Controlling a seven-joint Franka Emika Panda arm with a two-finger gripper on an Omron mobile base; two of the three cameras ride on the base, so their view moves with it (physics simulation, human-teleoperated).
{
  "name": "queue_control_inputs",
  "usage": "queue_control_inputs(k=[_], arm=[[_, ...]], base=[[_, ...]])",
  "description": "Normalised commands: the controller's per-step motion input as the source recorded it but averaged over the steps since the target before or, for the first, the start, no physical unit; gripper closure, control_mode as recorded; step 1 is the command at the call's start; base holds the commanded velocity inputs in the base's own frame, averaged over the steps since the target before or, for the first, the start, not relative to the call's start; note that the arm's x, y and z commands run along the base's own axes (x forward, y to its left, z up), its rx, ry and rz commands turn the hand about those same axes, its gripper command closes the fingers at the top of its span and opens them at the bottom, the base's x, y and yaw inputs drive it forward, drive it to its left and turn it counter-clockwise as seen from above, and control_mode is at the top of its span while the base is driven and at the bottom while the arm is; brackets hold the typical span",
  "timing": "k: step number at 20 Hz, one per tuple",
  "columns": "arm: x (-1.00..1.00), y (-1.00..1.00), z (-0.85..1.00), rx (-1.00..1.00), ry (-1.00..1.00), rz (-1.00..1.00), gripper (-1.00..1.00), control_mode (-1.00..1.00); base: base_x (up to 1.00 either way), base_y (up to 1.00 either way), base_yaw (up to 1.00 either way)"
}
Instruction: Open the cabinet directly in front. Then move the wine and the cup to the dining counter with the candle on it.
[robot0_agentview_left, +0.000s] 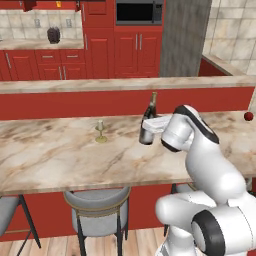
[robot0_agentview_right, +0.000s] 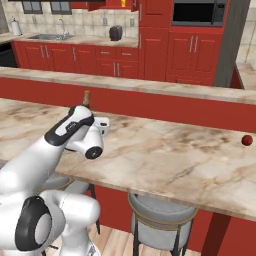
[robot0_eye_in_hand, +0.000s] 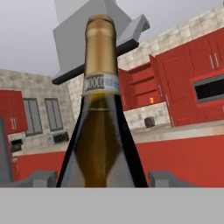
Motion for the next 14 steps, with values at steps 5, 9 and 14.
queue_control_inputs(k=[5,9,14], arm=[[0.0,0.01,0.0,0.0,0.0,-0.09,1.0,-1.0],[0.03,-0.02,-0.03,0.0,0.0,0.0,1.0,-1.0],[0.0,-0.32,-0.07,0.03,-0.01,-0.03,1.0,-1.0]], base=[[0.0,0.0,0.0],[0.0,0.0,0.0],[0.0,0.0,0.0]])
